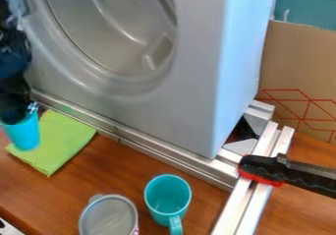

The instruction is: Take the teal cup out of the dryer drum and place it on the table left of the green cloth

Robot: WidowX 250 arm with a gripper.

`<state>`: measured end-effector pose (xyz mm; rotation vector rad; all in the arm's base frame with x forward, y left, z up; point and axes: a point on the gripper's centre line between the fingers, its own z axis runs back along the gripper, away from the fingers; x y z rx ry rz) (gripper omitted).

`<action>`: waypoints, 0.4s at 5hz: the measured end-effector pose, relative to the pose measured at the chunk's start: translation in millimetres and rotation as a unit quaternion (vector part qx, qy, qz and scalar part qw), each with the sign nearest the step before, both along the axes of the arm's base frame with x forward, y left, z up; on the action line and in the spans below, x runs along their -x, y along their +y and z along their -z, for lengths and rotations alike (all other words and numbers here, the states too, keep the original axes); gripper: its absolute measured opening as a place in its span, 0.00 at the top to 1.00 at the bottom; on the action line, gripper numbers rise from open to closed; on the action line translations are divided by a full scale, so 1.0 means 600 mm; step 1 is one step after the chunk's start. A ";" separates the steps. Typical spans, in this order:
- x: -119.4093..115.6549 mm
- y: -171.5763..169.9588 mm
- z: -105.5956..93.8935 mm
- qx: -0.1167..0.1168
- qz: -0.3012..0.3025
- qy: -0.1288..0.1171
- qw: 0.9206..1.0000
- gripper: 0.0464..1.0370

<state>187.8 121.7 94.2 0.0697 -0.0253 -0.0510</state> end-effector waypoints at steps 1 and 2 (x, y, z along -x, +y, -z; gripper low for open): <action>0.012 0.020 0.033 0.001 0.014 0.018 1.000 0.93; 0.017 0.036 0.052 -0.005 0.023 0.012 1.000 0.93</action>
